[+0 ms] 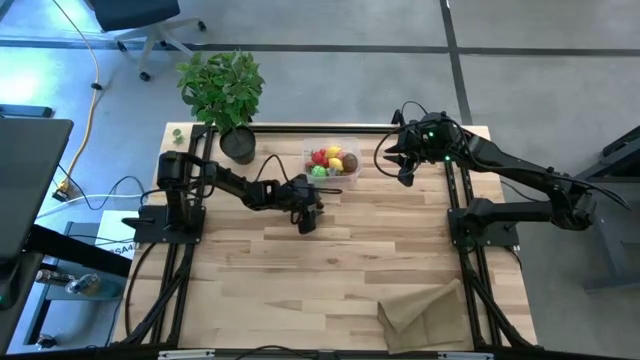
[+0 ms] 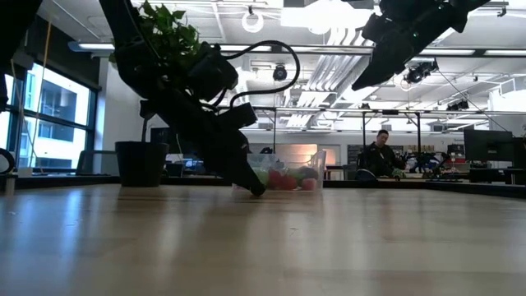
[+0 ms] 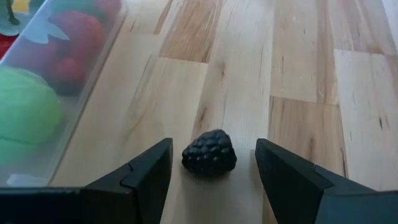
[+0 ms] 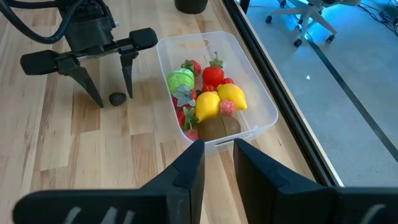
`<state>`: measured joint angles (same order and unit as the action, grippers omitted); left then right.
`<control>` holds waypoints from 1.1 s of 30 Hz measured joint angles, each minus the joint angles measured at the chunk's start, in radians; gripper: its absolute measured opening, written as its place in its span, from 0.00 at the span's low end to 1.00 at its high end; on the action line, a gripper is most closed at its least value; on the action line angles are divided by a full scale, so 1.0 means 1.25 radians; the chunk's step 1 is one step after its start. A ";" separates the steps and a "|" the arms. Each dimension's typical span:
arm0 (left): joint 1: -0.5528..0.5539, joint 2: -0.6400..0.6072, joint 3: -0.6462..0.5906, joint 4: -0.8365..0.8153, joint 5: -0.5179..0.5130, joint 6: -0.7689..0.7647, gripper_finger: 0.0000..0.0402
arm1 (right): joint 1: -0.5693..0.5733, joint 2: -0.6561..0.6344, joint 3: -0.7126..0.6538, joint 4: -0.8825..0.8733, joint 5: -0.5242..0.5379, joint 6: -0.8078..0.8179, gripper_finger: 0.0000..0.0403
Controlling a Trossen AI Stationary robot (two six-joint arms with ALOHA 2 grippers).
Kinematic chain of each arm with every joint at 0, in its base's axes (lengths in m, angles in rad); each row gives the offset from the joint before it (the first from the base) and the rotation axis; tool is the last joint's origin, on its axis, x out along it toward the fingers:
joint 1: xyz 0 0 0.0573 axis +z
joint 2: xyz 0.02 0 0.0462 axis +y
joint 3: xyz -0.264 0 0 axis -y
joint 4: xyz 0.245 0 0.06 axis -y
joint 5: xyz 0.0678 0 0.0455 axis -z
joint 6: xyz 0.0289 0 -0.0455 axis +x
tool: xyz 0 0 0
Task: Pick and placing Produce into tupperware
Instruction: Put the blackberry into the transparent bin
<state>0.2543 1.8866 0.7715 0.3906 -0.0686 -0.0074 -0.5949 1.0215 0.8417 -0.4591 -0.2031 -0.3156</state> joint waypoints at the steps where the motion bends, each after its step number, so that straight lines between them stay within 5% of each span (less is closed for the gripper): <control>1: 0.000 0.000 0.000 -0.002 0.003 0.000 0.55 | 0.000 0.000 0.000 0.000 0.000 0.000 0.19; 10: 0.000 -0.001 0.000 -0.004 0.006 0.002 0.54 | 0.000 0.000 0.000 0.000 0.000 0.000 0.19; 20: 0.001 -0.001 0.000 0.002 0.006 -0.016 0.37 | 0.000 0.000 0.000 0.000 0.000 0.000 0.19; 33: 0.000 -0.001 0.000 -0.003 0.015 -0.019 0.35 | 0.000 0.000 0.000 0.000 0.000 0.000 0.19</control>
<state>0.2546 1.8851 0.7715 0.3866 -0.0494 -0.0315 -0.5949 1.0214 0.8417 -0.4591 -0.2031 -0.3157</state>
